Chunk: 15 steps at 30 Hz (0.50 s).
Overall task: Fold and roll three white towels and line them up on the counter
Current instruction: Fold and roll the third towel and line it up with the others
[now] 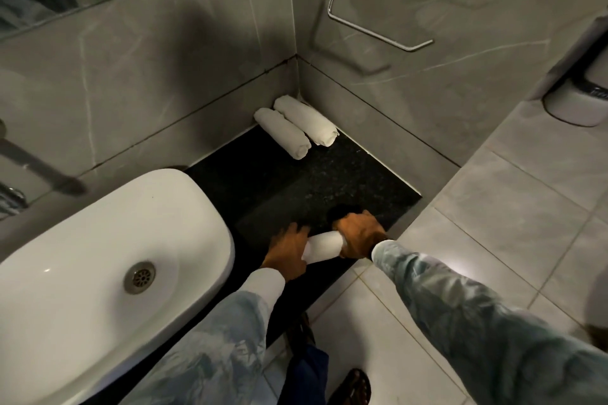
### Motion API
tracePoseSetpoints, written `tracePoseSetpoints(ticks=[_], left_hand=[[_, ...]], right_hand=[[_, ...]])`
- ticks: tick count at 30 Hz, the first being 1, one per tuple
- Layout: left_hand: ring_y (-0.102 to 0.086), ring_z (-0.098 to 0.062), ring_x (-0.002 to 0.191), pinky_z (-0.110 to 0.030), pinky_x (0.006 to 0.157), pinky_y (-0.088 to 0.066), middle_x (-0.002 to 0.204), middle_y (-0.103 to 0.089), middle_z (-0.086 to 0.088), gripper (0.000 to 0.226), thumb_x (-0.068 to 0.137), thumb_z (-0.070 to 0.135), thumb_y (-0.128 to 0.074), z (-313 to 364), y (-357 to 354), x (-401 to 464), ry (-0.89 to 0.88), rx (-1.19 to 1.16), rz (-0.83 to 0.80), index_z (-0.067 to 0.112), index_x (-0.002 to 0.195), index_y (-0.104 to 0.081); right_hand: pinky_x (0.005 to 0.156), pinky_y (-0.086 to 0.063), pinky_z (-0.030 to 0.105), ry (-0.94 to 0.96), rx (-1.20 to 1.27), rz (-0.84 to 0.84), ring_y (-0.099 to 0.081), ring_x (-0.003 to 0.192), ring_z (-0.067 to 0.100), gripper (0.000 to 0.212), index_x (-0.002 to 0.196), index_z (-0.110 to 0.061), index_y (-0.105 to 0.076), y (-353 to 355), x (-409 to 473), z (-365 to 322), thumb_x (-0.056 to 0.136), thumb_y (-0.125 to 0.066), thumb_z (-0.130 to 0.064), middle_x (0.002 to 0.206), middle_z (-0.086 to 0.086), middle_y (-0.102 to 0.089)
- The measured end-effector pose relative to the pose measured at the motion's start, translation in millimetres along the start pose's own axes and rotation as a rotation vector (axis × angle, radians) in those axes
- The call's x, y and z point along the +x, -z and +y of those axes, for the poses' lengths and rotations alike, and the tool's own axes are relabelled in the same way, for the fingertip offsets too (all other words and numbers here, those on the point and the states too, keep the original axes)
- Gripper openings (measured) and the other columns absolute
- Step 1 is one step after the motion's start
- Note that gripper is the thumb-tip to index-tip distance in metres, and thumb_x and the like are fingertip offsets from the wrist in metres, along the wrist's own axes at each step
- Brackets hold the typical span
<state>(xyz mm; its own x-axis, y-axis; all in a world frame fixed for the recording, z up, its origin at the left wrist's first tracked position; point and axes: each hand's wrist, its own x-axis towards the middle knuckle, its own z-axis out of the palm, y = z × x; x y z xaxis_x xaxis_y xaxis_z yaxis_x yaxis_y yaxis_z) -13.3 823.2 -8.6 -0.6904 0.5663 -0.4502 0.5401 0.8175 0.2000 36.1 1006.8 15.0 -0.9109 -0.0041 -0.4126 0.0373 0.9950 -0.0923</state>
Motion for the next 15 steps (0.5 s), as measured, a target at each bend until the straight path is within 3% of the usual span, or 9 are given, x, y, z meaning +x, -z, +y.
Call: tracePoseSetpoints(ticks=[3, 6, 11, 15], left_hand=[[-0.036, -0.037, 0.128, -0.049, 0.109, -0.027, 0.142, -0.032, -0.014, 0.069, 0.071, 0.025, -0.072, -4, 12, 8, -0.009, 0.205, -0.032, 0.019, 0.132, -0.040], [-0.031, -0.039, 0.133, -0.050, 0.113, -0.021, 0.147, -0.032, -0.016, 0.074, 0.077, 0.024, -0.066, -25, 38, 29, -0.028, 0.304, 0.004, 0.016, 0.141, -0.031], [-0.038, -0.034, 0.128, -0.052, 0.109, -0.025, 0.139, -0.045, -0.010, 0.069, 0.076, 0.022, -0.068, -70, 104, 89, -0.109, 0.516, 0.106, 0.018, 0.137, -0.037], [-0.043, -0.031, 0.123, -0.046, 0.101, -0.032, 0.129, -0.051, -0.007, 0.046, 0.081, 0.013, -0.060, -103, 144, 137, -0.188, 0.570, 0.189, 0.018, 0.124, -0.046]], right_hand=[[0.105, -0.037, 0.045, 0.035, -0.028, 0.005, -0.061, 0.110, 0.029, 0.048, 0.114, -0.023, -0.060, 3, 9, -3, 0.072, -0.069, -0.044, 0.116, 0.007, -0.065], [0.105, -0.036, 0.047, 0.045, 0.035, 0.070, -0.061, 0.109, 0.028, 0.053, 0.118, -0.025, -0.054, 13, 31, -9, 0.074, -0.064, -0.052, 0.114, 0.005, -0.066], [0.095, -0.042, 0.042, -0.002, 0.221, 0.199, -0.060, 0.104, 0.033, 0.064, 0.123, -0.019, -0.046, 41, 86, -28, 0.073, -0.063, -0.055, 0.112, 0.012, -0.065], [0.082, -0.051, 0.042, -0.061, 0.395, 0.246, -0.062, 0.099, 0.035, 0.066, 0.130, -0.012, -0.045, 48, 133, -50, 0.079, -0.062, -0.052, 0.111, 0.015, -0.064]])
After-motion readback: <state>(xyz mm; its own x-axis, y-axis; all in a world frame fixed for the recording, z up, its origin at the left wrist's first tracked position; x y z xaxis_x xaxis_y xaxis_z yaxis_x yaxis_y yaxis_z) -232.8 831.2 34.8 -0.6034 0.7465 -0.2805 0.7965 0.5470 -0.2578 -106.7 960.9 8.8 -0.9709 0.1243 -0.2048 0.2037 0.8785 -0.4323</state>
